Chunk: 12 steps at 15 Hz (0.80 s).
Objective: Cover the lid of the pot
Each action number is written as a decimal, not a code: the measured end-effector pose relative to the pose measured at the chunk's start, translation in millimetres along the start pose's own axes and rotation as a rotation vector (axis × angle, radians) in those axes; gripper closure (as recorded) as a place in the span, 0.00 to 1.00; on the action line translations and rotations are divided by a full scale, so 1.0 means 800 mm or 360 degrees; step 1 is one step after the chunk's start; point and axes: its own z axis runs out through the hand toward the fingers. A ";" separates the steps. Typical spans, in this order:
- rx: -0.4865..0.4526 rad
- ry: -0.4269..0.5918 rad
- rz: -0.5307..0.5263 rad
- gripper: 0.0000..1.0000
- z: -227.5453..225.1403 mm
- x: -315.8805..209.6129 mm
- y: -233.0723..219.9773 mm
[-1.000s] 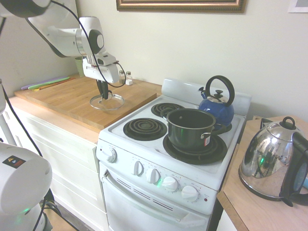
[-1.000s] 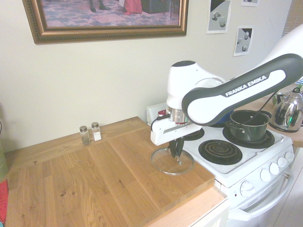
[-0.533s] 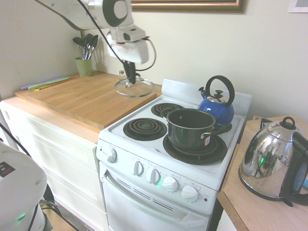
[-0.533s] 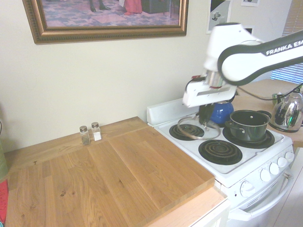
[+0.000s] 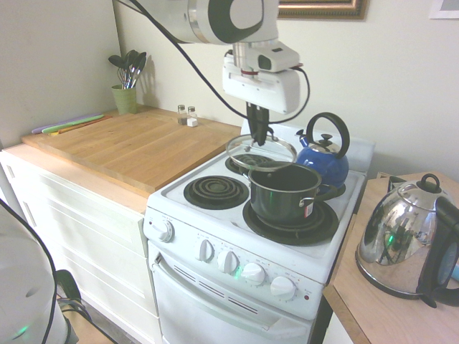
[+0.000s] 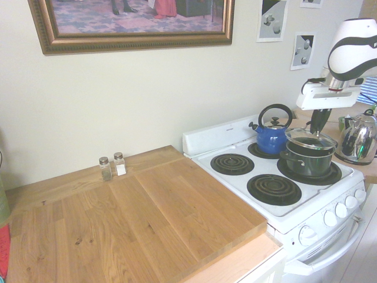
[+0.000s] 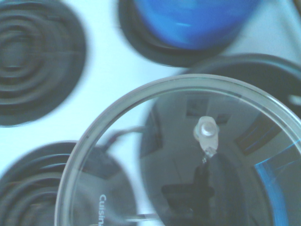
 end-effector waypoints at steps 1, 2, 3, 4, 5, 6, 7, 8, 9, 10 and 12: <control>-0.0005 0.0000 0.0012 1.00 0.002 0.008 0.006; -0.0009 0.0000 0.0020 1.00 0.005 0.013 0.009; -0.0013 0.0000 0.0025 1.00 0.009 0.016 0.009; -0.0021 0.0001 0.0027 1.00 0.016 0.018 0.008; -0.0037 -0.0001 0.0030 1.00 0.025 0.021 0.008; -0.0053 -0.0003 0.0033 1.00 0.035 0.025 0.007; -0.0061 -0.0002 0.0034 1.00 0.044 0.028 0.006; -0.0065 0.0005 0.0035 1.00 0.051 0.031 0.005; -0.0066 0.0010 0.0036 1.00 0.056 0.034 0.004; -0.0064 0.0015 0.0038 1.00 0.058 0.036 0.004; -0.0069 0.0023 0.0035 1.00 0.059 0.037 0.004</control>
